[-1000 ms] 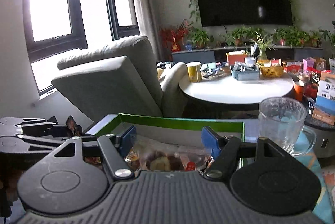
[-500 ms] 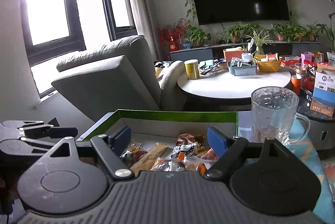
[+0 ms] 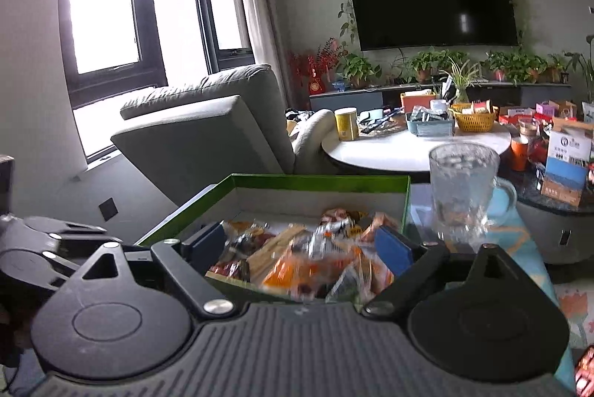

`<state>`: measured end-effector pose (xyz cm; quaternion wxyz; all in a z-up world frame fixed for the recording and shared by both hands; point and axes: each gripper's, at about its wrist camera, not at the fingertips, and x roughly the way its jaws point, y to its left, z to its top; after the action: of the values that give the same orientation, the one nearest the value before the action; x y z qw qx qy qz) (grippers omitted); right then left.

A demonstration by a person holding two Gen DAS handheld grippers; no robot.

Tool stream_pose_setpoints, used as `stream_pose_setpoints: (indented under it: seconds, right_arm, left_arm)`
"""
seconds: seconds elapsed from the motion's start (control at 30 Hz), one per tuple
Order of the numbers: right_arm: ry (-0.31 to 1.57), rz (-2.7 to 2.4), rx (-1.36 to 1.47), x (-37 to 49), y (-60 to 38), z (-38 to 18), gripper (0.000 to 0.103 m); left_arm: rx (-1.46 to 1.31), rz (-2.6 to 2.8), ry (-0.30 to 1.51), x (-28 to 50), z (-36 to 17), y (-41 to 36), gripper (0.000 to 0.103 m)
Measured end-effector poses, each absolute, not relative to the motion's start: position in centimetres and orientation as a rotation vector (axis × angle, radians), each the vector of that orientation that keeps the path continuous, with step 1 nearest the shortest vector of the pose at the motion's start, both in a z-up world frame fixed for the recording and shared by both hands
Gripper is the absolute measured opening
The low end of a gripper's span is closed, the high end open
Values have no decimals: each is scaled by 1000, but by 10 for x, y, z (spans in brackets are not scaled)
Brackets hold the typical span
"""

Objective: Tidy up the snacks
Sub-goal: 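Carry both snacks into the green box and open both tools to release them, then withdraw both tools from the box toward the loose snacks on the table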

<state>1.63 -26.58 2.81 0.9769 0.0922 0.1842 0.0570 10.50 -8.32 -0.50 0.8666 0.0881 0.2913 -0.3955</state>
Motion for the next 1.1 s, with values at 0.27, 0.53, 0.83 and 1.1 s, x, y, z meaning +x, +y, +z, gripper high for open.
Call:
stream_pose_setpoints:
  seconds: [0.27, 0.53, 0.83, 1.1]
  right_arm:
    - [573, 87, 179, 11, -262, -14, 86]
    - [636, 113, 211, 32, -242, -30, 86]
    - [661, -17, 199, 48, -225, -39, 86]
    - [651, -65, 51, 48, -212, -43, 85]
  left_arm:
    - [236, -749, 730, 114, -43, -91, 52]
    - [171, -580, 771, 98, -42, -47, 54]
    - [108, -466, 839, 85, -43, -5, 54]
    - [158, -618, 659, 92, -33, -26, 54]
